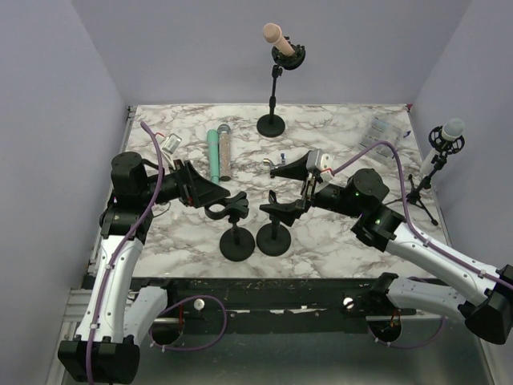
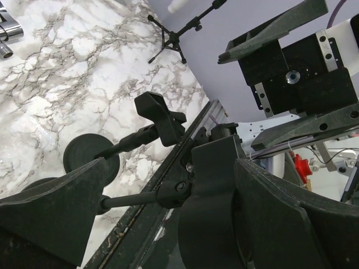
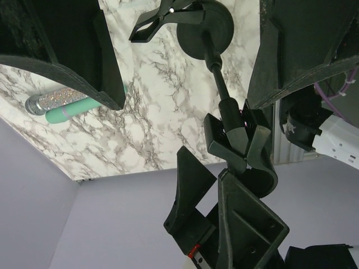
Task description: Remove the microphone from the stand
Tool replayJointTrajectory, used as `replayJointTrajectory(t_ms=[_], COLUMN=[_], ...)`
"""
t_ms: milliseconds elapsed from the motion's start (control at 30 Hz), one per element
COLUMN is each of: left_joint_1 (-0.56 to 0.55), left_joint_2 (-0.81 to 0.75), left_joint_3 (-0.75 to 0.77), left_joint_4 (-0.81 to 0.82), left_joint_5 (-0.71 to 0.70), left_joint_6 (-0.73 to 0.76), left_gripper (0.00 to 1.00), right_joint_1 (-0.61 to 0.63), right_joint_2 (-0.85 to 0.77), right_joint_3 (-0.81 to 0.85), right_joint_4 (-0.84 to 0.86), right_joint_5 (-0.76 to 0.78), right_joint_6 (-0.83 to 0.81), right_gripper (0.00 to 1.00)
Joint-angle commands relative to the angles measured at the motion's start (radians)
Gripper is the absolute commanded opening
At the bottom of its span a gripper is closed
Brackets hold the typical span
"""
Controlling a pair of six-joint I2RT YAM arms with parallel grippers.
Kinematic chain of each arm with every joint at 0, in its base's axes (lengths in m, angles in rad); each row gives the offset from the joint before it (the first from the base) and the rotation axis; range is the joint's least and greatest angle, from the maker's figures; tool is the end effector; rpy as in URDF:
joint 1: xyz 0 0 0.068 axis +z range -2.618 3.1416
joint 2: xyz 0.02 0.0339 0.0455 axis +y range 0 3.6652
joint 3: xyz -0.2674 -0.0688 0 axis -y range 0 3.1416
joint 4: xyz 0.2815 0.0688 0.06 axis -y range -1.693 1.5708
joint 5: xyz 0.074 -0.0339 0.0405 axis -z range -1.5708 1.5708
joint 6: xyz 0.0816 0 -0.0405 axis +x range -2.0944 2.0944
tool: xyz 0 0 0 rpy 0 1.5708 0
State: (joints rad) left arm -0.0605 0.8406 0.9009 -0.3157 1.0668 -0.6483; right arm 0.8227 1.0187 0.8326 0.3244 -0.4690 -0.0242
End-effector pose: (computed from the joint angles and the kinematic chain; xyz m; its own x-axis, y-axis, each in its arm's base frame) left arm 0.2240 -0.0852 0.3609 -0.7293 -0.2480 -0.6377 0.5451 0.3526 -0.7606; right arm 0.1858 0.2544 0.3683 0.1169 0.0943 -0.9887 -0.9558 0.2810 -0.0863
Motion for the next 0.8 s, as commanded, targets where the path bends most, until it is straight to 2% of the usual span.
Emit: replayJointTrajectory(t_ms=[0,233,467,767], left_joint_1=[-0.009,-0.011,-0.052,-0.058], left_joint_2=[-0.011,0.005,0.034,0.052], left_joint_3=[-0.014,0.015,-0.047,-0.141], left_joint_4=[0.002,-0.063,-0.164,-0.252], left_joint_5=[0.024,-0.014,-0.138,-0.27], left_joint_6=[0.006,0.062,0.193,0.297], left_gripper=[0.98,0.98,0.86,0.81], right_joint_1=[-0.004,-0.003,-0.003,-0.003], right_joint_2=[-0.001,0.007,0.026,0.058], right_joint_3=[-0.011,-0.011,-0.009,-0.006], right_joint_4=[0.032,0.035,0.042,0.051], right_joint_5=[-0.025,-0.022,-0.025,-0.031], right_joint_6=[0.01,0.008,0.011,0.014], right_gripper=[1.0,1.0,1.0,1.0])
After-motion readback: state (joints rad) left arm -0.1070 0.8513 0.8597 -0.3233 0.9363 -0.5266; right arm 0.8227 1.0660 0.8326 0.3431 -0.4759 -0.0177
